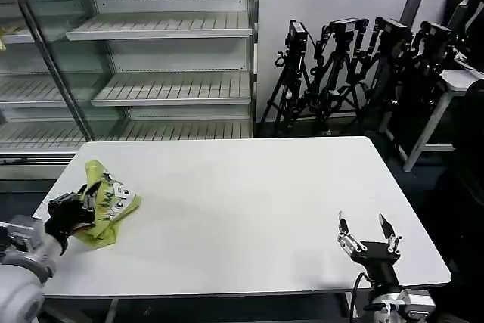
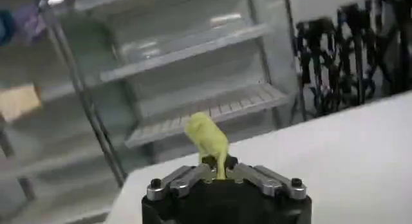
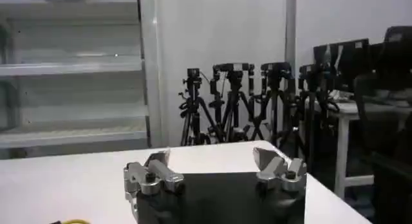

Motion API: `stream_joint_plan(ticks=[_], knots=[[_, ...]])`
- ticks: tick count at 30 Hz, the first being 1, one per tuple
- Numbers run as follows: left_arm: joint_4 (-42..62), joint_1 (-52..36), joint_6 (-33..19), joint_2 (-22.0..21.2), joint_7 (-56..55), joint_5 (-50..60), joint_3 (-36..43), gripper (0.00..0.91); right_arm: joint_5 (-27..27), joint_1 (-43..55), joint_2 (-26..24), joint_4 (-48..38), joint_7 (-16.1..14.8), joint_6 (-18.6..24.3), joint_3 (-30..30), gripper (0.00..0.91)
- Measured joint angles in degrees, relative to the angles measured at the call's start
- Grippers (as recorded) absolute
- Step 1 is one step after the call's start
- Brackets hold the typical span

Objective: Fold and organize the clothes.

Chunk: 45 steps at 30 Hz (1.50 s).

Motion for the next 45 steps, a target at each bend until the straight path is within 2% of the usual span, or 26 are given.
stream_joint_plan(ticks=[5, 13, 18, 25, 26, 27, 28, 36, 45], knots=[[0.7, -0.8, 0.1, -2.2, 0.6, 10.3, 6.9, 0.040, -1.1, -0.5, 0.7, 0.2, -0.2, 0.3, -0.7, 0.907], [1.8, -3.7, 0.5, -10.5, 0.3, 20.4, 19.6, 0.050, -3.1, -1.7, 1.3, 0.9, 0.0, 0.3, -0.7, 0.907], [2.9, -7.1, 0.5, -15.7, -1.7, 18.7, 26.4, 0.050, -4.2, -2.5, 2.1, 0.8, 0.0, 0.3, -1.2, 0.907], [7.0, -13.6, 0.5, -22.2, -6.4, 6.8, 33.4, 0.050, -5.1, -3.0, 2.9, 0.7, -0.1, 0.3, -1.8, 0.907], [7.8, -14.7, 0.5, -23.0, -6.9, 5.2, 34.2, 0.111, -5.2, -2.9, 2.9, 0.7, -0.1, 0.3, -1.8, 0.907], [8.8, -15.7, 0.4, -23.9, -7.3, 3.5, 35.1, 0.453, -5.2, -2.8, 2.9, 0.7, -0.1, 0.3, -1.7, 0.907], [9.7, -16.7, 0.4, -24.7, -7.6, 2.2, 35.8, 0.907, -5.2, -2.8, 2.9, 0.7, 0.0, 0.2, -1.7, 0.907], [15.2, -23.7, 0.1, -30.1, -10.6, -9.3, 39.1, 0.907, -5.4, -2.8, 2.4, 1.2, 0.0, 0.0, -0.7, 0.907], [15.2, -25.5, -1.3, -31.9, -10.7, -19.5, 39.0, 0.907, -6.5, -1.7, 1.5, 1.2, -0.9, 0.3, -1.2, 0.907]])
